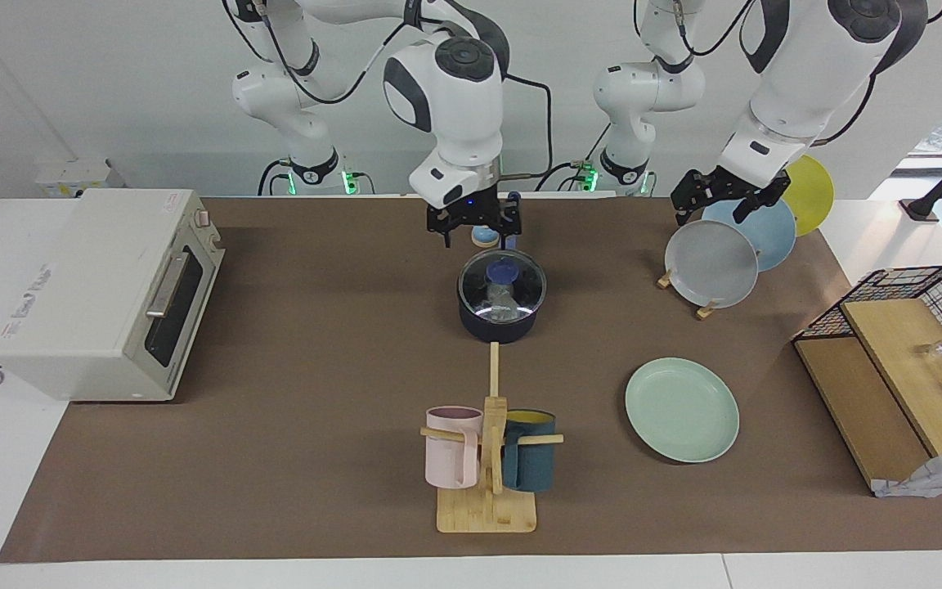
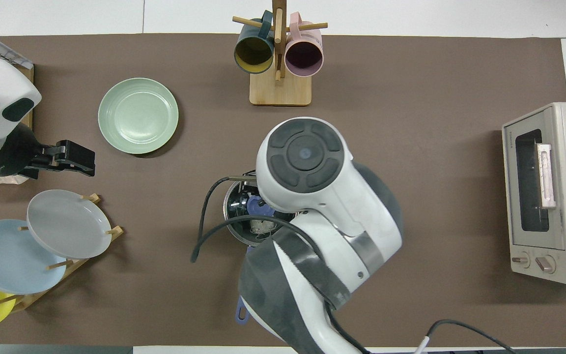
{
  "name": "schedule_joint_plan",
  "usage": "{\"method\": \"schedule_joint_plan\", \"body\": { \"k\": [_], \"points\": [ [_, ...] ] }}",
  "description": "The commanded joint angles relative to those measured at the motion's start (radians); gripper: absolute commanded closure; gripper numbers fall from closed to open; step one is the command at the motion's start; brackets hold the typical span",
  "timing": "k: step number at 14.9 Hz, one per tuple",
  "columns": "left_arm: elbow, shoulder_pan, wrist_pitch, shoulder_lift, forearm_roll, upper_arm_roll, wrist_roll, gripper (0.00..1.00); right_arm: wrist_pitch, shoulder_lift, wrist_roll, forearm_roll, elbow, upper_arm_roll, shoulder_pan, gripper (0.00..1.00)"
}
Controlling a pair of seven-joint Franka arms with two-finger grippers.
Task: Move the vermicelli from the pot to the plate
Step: 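Reach the right gripper over the pot to the glass lid knob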
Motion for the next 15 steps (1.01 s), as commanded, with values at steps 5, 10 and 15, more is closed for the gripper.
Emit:
{"method": "schedule_joint_plan", "body": {
  "k": [5,10,15],
  "points": [
    [-0.014,0.004,0.0,-0.019,-0.011,0.001,-0.003,0.0,0.157,0.028,0.044,-0.085,-0.134,-0.002,0.079,0.0],
    [-0.014,0.004,0.0,-0.019,-0.011,0.001,-0.005,0.0,0.203,0.033,0.054,-0.099,-0.185,-0.002,0.096,0.0],
    [-0.014,0.004,0.003,-0.019,-0.011,0.001,-0.003,0.0,0.228,0.037,0.05,-0.1,-0.18,-0.002,0.09,0.19]
  ]
}}
